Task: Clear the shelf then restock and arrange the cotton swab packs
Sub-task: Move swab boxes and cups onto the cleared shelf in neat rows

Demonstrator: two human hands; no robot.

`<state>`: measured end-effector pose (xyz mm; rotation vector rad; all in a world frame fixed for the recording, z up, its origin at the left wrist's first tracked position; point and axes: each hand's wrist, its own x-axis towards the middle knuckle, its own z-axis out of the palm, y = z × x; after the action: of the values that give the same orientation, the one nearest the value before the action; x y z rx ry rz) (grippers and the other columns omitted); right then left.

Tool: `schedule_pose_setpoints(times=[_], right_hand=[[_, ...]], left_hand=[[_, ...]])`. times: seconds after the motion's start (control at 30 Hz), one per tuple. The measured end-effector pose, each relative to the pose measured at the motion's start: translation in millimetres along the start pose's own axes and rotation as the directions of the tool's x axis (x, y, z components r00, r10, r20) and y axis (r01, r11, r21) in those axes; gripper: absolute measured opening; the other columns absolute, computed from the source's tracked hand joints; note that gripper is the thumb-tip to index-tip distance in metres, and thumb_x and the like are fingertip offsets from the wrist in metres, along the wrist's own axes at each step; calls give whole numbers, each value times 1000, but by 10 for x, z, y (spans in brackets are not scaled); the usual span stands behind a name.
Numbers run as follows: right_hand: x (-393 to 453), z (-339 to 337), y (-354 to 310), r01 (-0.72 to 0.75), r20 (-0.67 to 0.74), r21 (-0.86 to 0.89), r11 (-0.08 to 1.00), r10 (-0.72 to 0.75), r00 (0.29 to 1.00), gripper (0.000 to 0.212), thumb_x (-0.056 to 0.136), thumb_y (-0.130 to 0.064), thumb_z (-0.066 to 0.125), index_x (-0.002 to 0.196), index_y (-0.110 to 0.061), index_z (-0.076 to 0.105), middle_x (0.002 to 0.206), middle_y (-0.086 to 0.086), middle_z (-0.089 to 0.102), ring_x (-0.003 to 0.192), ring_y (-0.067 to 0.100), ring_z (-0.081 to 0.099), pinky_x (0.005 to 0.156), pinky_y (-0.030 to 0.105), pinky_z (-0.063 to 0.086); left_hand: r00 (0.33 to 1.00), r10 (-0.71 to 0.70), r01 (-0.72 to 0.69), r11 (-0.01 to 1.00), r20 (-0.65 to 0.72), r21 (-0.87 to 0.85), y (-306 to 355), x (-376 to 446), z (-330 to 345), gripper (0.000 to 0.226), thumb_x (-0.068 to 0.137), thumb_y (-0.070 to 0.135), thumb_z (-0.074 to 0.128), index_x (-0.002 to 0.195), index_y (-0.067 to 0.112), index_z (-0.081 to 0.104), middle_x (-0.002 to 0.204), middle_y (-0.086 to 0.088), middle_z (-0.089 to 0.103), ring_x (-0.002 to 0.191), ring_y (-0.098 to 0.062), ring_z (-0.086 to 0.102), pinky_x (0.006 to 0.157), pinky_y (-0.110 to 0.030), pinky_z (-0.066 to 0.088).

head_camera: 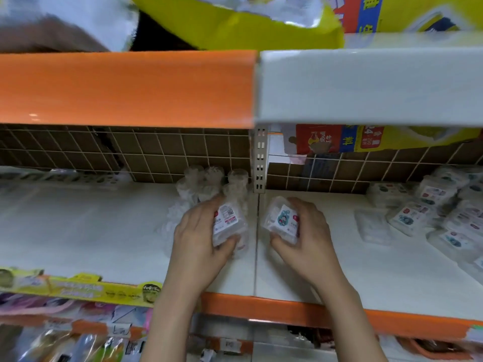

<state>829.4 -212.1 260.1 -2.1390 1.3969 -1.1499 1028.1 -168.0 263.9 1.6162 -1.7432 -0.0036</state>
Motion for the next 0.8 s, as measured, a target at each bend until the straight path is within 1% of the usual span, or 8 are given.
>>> schedule_pose_setpoints(times=[0.1,0.17,0.27,0.33,0.4,0.57,0.73,0.8], right_hand=[[109,348,-340,33,-2,-39,999,-33,999,64,65,-44,55,125,-21,49,116,-1,54,109,16,42,88,30,34],[182,603,-593,62,0,-58,996,-63,998,66,64,-42,53,124,-16,51,116,3,55,107,18,43,87,24,30],[236,977,-951,91,1,-79,993,-92,996,63,63,-39,52,120,-13,54,114,6,56,106,23,46,89,24,31],[226,1170,-1131,94,16,-90,991,-93,996,63,62,-39,50,119,-14,55,115,5,56,109,25,46,90,23,30],[190,1295,-1247,107,23,-112,988,-105,994,64,62,-40,50,121,-14,54,116,4,54,110,22,43,91,22,28],[184,1375,-1373,115,39,-151,982,-110,993,65,62,-43,49,120,-15,54,112,2,53,105,16,39,86,20,27],[219,1350,-1396,95,39,-146,985,-91,995,70,61,-49,45,121,-14,53,110,3,52,102,16,39,82,25,28],[228,1337,-1382,86,44,-144,986,-81,996,70,62,-51,43,121,-15,53,110,3,53,102,18,42,81,29,31]], left_hand=[[1000,-11,11,1000,-4,15,-440,31,-288,71,70,44,53,134,17,45,121,-8,56,108,-29,52,89,-32,38],[1000,-22,22,999,-10,38,-756,34,-477,71,69,45,51,135,18,44,120,-9,55,109,-29,50,91,-32,36],[999,-28,30,997,-32,71,-1170,2,-711,71,66,43,50,133,27,37,119,-7,54,107,-27,46,91,-28,33],[998,-45,48,995,-31,86,-1376,-22,-820,72,64,42,48,133,24,39,118,-9,55,107,-27,45,90,-34,39],[998,-58,60,993,-27,101,-1528,-41,-875,74,63,41,46,132,16,47,117,-11,56,107,-28,43,88,-41,43],[997,-71,71,993,-11,98,-1663,-59,-894,75,62,40,44,131,14,51,117,-11,56,105,-24,38,85,-44,46],[996,-88,89,992,-10,89,-1585,-50,-897,74,65,42,42,134,16,51,115,-9,56,104,-33,51,82,-45,48],[988,-152,154,986,-28,66,-1529,-37,-927,78,66,47,36,138,19,47,120,-9,57,107,-35,52,84,-42,47]])
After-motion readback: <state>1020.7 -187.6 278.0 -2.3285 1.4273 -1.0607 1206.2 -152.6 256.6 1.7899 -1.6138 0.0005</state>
